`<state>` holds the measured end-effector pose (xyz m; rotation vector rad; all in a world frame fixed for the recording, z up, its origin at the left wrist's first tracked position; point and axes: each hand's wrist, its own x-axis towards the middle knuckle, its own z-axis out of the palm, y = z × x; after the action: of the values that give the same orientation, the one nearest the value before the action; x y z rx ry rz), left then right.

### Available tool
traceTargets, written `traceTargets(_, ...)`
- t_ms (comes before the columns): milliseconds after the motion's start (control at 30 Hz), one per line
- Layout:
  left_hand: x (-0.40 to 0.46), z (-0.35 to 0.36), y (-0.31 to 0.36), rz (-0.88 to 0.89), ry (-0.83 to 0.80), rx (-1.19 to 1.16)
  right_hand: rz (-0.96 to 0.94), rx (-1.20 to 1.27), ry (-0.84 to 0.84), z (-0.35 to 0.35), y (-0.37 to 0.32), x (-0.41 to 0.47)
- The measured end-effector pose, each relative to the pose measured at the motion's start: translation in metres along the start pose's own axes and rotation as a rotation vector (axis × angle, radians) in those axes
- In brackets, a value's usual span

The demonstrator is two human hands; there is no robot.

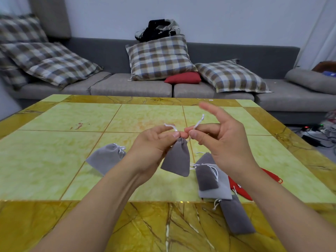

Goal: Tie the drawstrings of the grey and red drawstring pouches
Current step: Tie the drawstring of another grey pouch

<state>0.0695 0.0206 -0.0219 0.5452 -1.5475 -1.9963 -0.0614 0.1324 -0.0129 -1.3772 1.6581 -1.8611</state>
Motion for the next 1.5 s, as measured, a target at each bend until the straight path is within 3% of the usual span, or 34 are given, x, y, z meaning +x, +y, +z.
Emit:
traceTargets(233,-0.001,-0.003,-0.003,-0.092,-0.076,0.078,0.033,0.049,-0.012,-0.005,0.011,0.004)
traceTargets(467,-0.001,-0.003,0.0,-0.201,-0.08,-0.191,0.096,0.042,-0.054,-0.009,0.02,0.007)
traceTargets(633,-0.002,-0.005,0.003,-0.199,-0.132,-0.248,0.063,-0.07,-0.043,-0.009,0.021,0.006)
traceTargets(833,-0.004,-0.003,0.001,-0.156,-0.116,0.173,-0.029,-0.065,-0.028,-0.007,0.017,0.003)
traceTargets(1000,-0.009,0.0,0.002,-0.121,-0.174,0.362,-0.077,-0.188,-0.241,-0.007,0.014,0.001)
traceTargets(1200,-0.009,-0.001,0.001,-0.143,-0.283,0.295,0.043,-0.055,-0.239,-0.012,0.013,0.005)
traceTargets(1333,-0.009,0.001,-0.005,-0.077,-0.178,0.419,0.124,-0.064,-0.229,-0.009,0.014,0.005)
traceTargets(1500,-0.006,0.002,-0.005,-0.075,-0.107,0.362,0.227,-0.018,-0.203,-0.014,0.011,0.006)
